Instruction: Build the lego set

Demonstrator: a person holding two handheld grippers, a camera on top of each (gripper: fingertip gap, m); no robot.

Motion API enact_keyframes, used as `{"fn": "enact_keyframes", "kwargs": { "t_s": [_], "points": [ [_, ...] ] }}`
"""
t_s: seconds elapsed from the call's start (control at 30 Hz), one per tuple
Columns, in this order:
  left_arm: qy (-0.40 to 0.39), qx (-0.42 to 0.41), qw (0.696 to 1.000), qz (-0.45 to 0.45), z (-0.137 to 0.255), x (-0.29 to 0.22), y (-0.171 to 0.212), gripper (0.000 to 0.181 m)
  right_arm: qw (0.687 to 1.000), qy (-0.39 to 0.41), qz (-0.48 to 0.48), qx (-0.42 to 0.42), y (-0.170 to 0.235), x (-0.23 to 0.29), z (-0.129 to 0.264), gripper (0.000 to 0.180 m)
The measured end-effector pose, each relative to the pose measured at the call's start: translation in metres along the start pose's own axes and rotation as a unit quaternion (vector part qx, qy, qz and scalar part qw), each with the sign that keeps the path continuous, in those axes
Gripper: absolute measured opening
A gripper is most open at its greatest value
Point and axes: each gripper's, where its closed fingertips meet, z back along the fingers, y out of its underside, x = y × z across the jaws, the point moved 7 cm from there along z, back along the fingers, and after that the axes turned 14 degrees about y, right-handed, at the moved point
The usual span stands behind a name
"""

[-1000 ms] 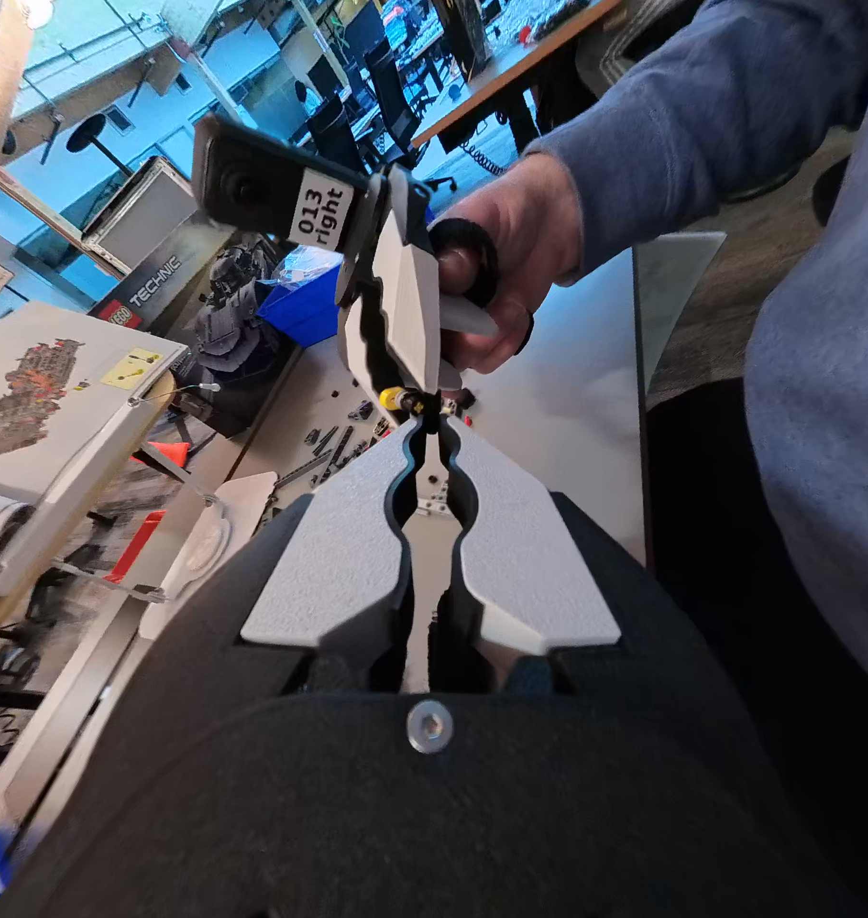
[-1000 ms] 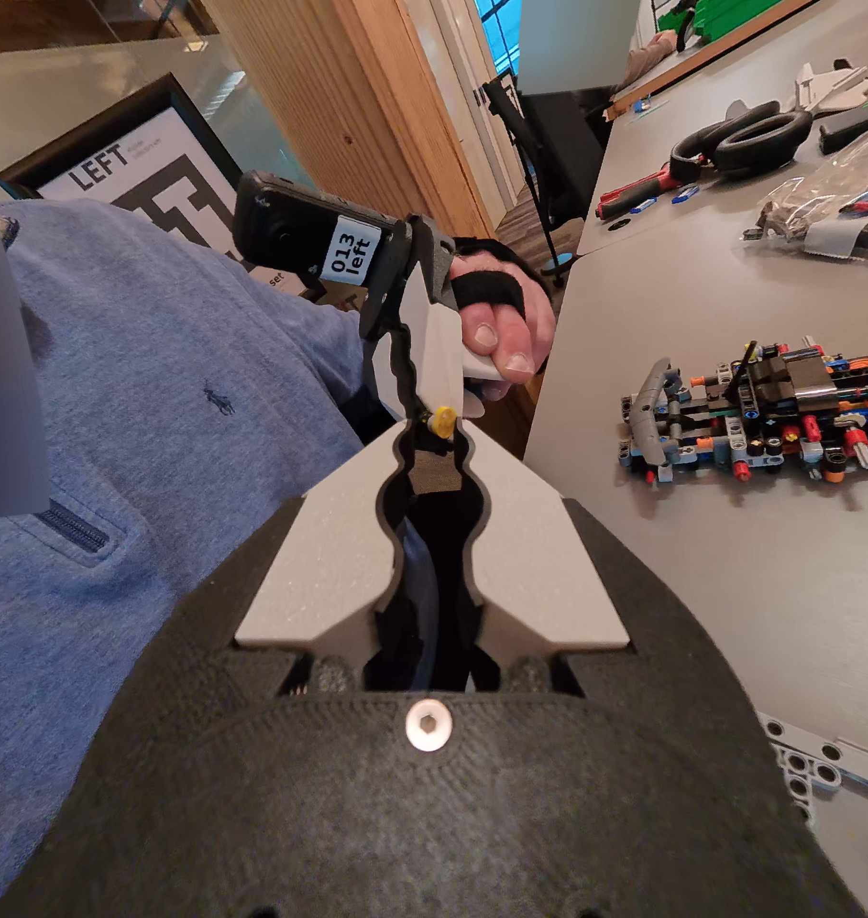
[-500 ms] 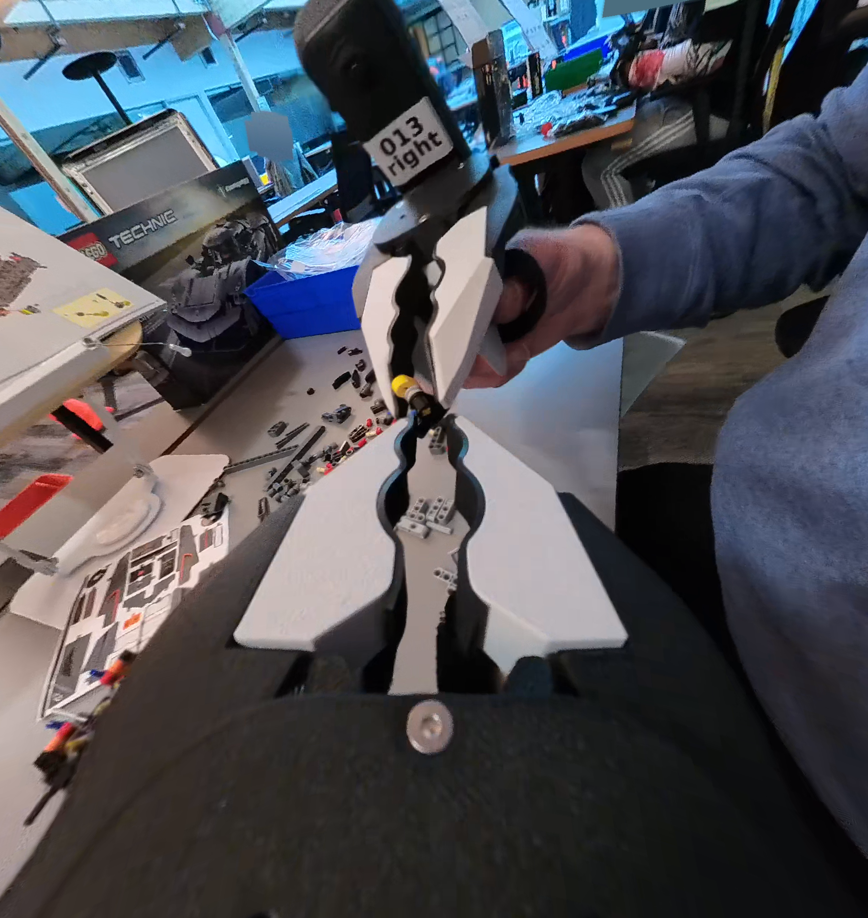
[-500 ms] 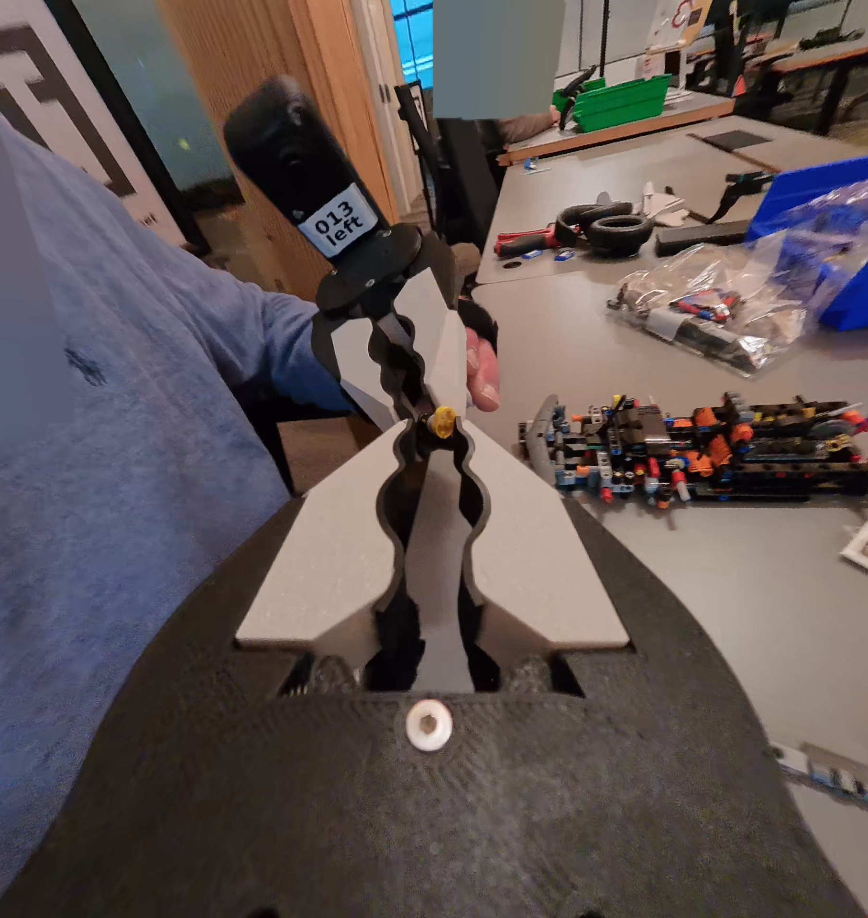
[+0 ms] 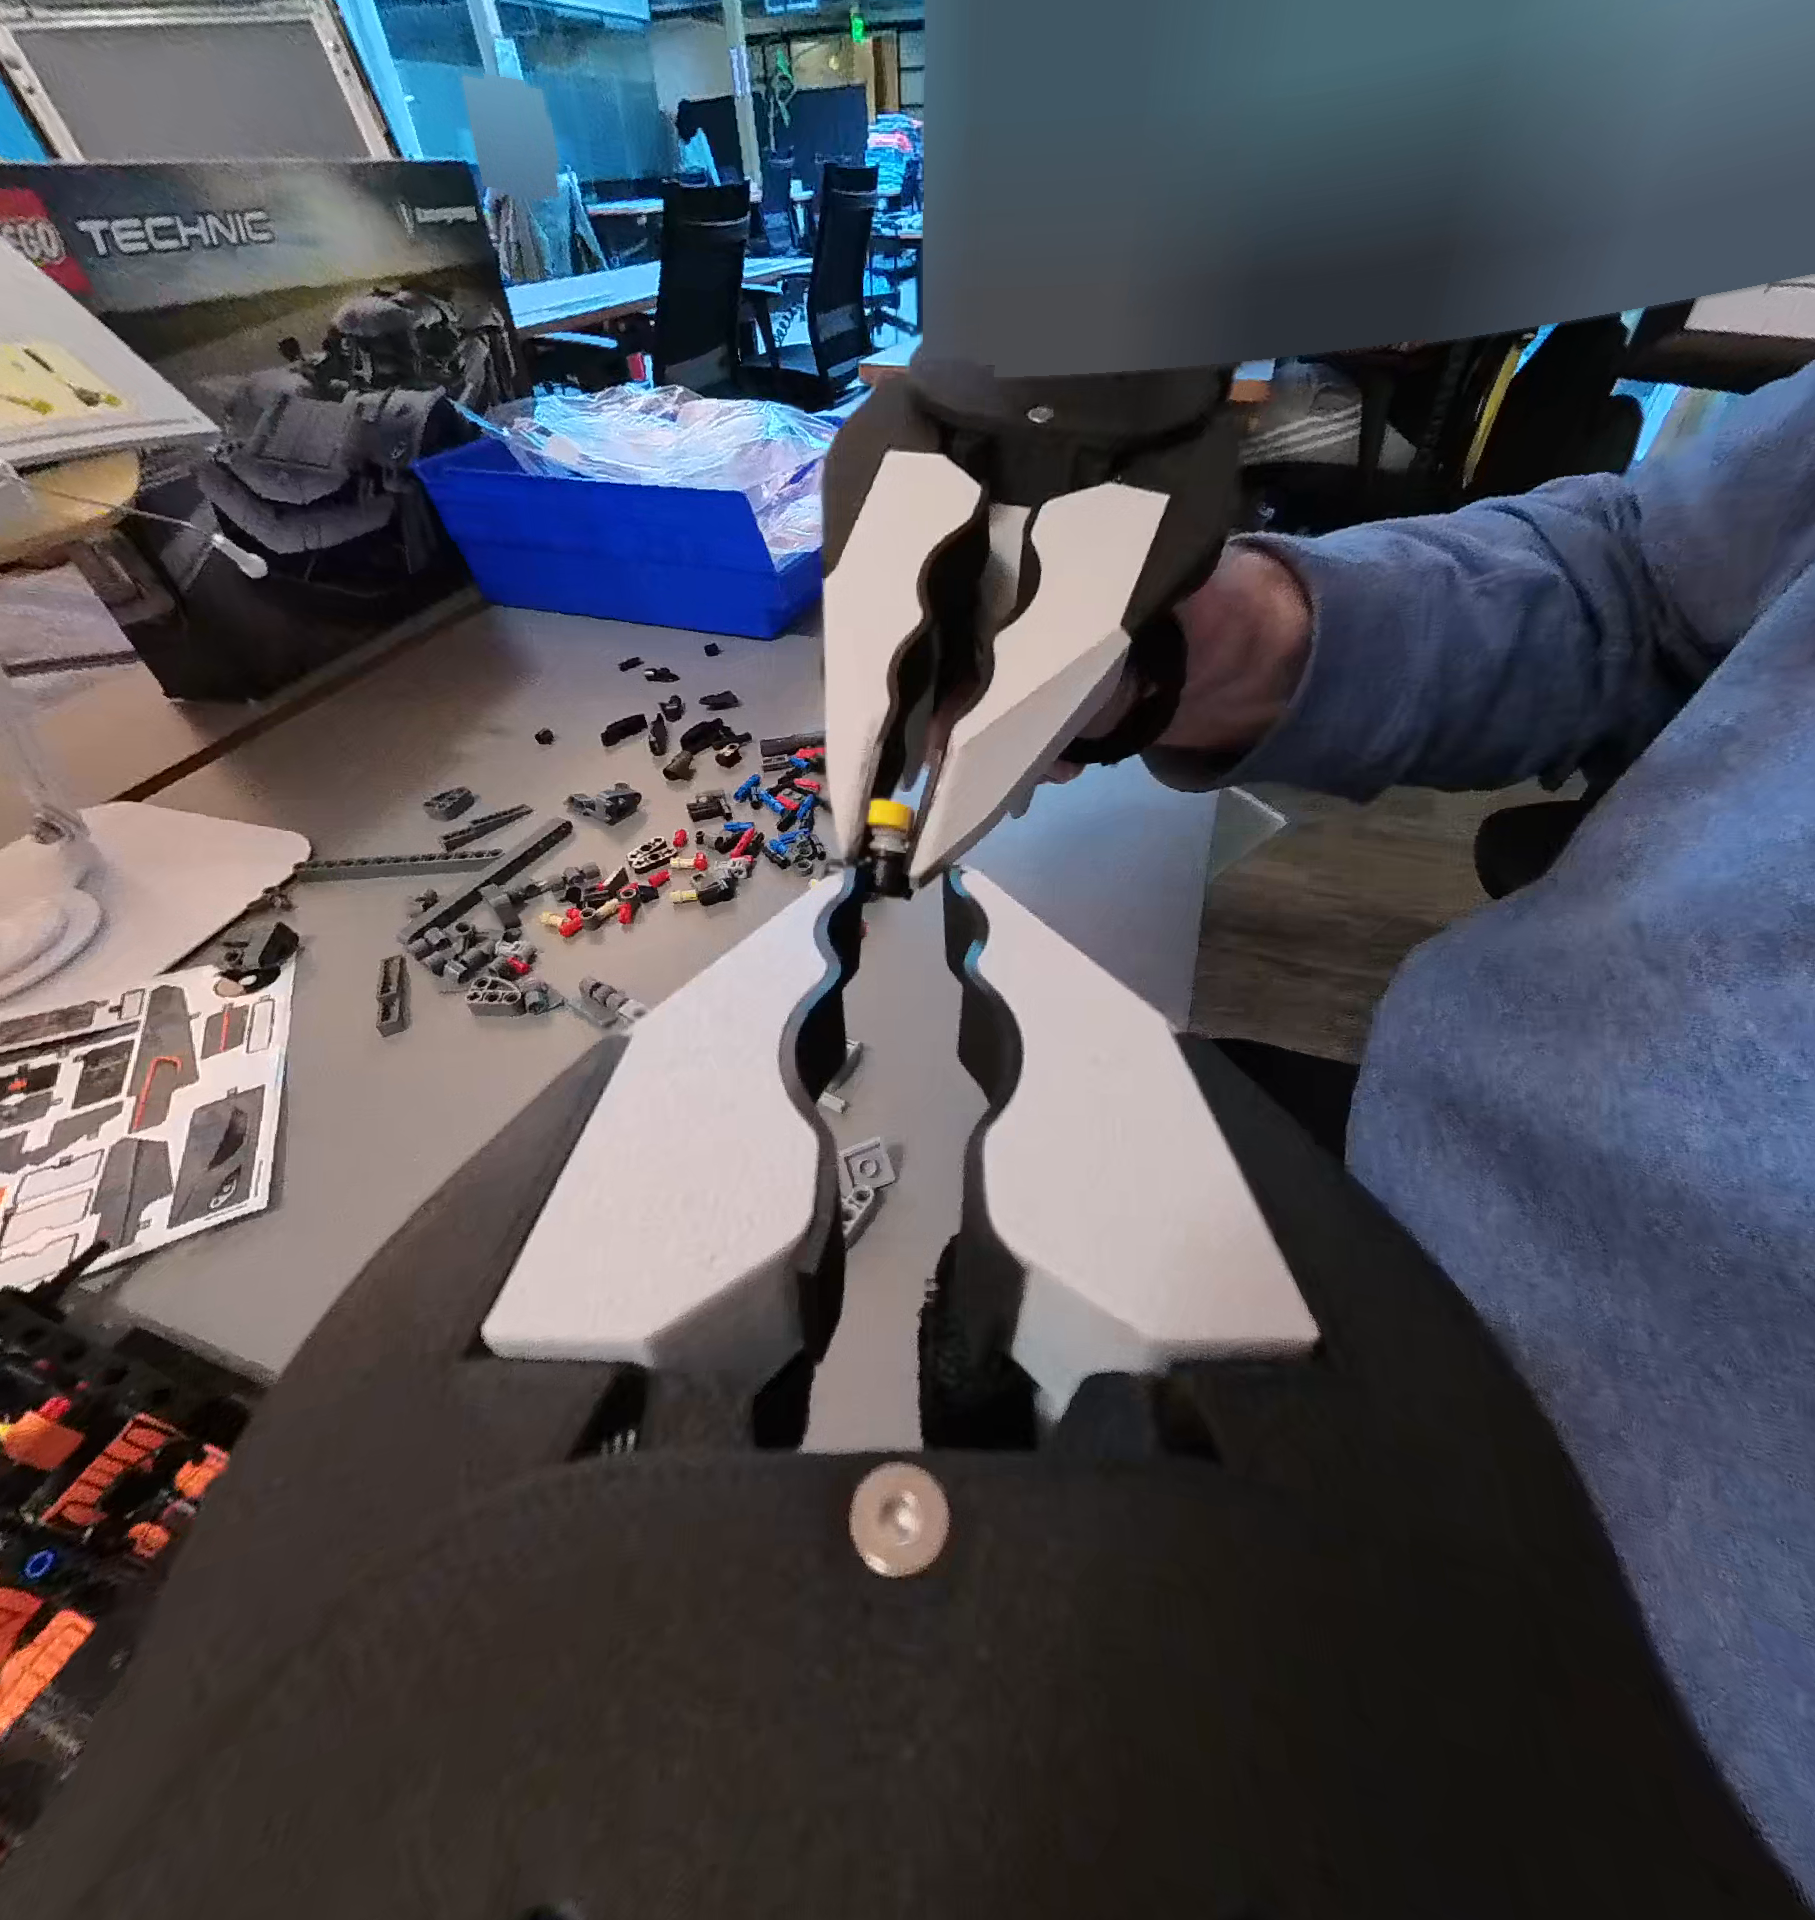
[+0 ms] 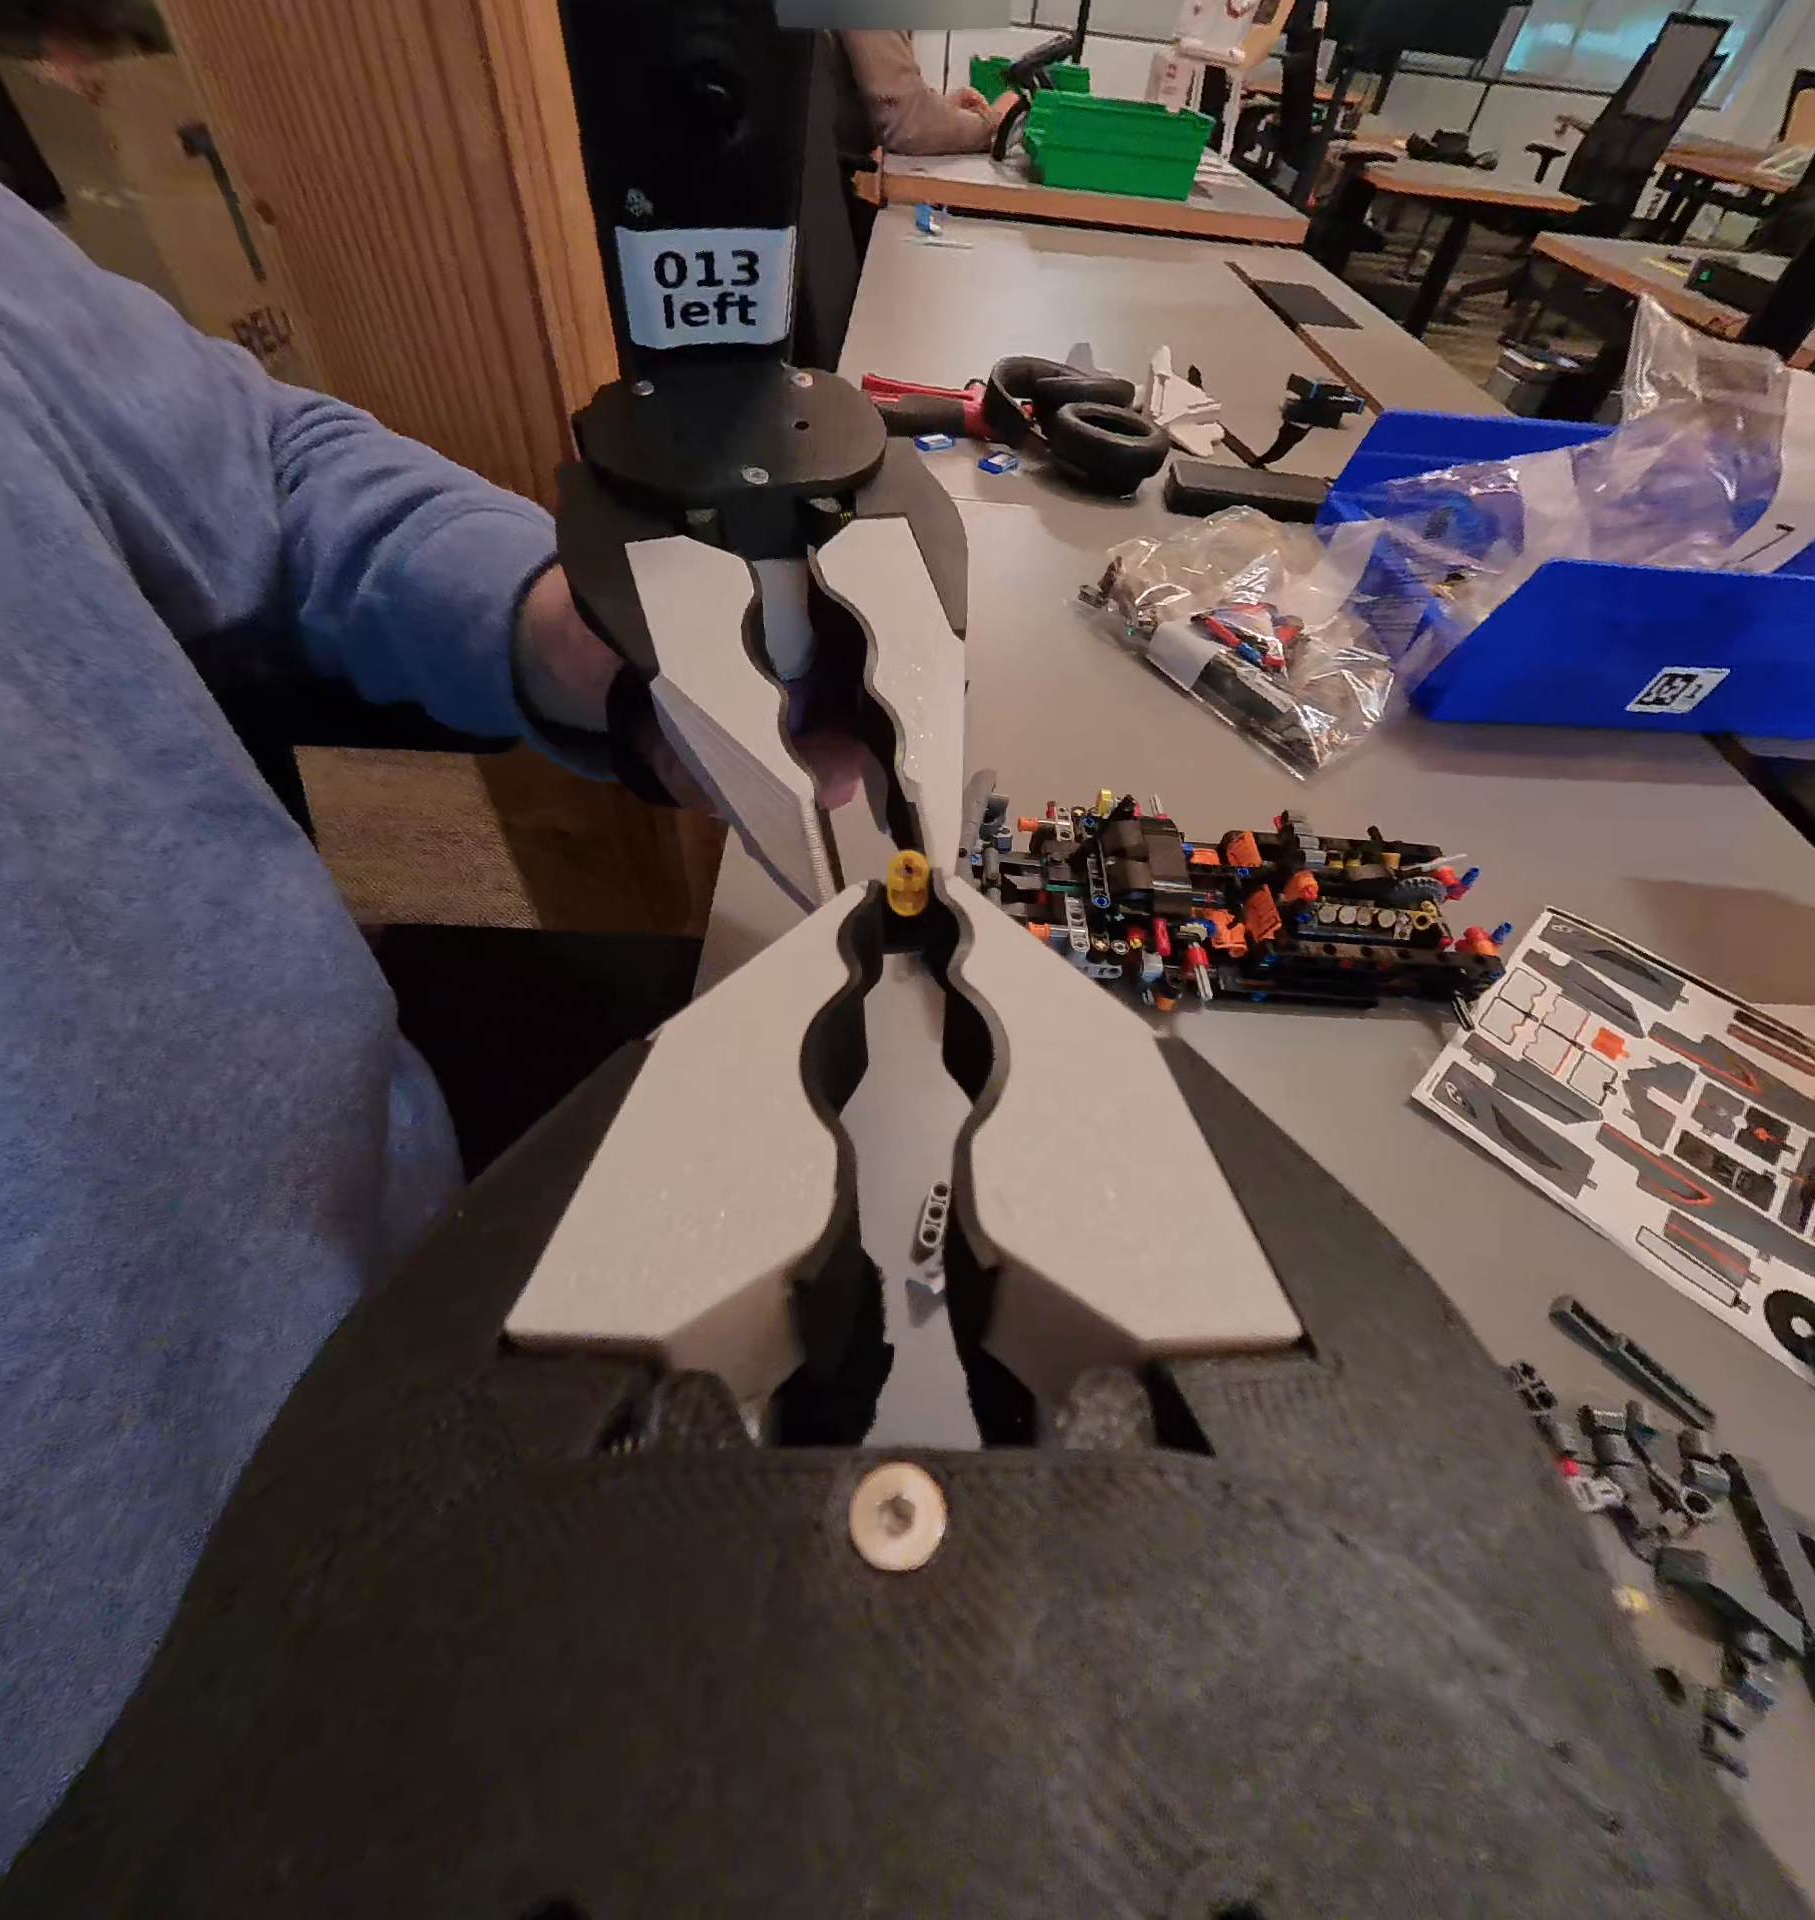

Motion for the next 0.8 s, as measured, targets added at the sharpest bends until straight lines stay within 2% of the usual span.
{"fn": "enact_keyframes", "kwargs": {
  "t_s": [0.2,0.43,0.57,0.7,0.8],
  "points": [
    [-0.016,0.01,1.0,0.022,-0.003,0.008,0.005,0.013,0.999,0.033,0.021,0.011,0.006,-0.004,-0.002,0.004],
    [0.007,-0.028,0.996,0.082,0.002,0.018,0.005,0.014,0.986,0.093,0.134,0.026,0.004,-0.004,0.004,0.004],
    [0.03,-0.038,0.992,0.119,0.007,0.027,0.005,0.014,0.96,0.102,0.259,0.04,0.001,0.008,0.006,0.004],
    [0.061,-0.005,0.991,0.121,0.001,0.027,0.009,0.015,0.919,0.114,0.374,0.056,-0.001,0.017,0.004,0.004],
    [0.087,0.002,0.986,0.14,0.0,0.029,0.01,0.013,0.899,0.12,0.416,0.059,-0.002,0.021,0.004,0.004]
  ]
}}
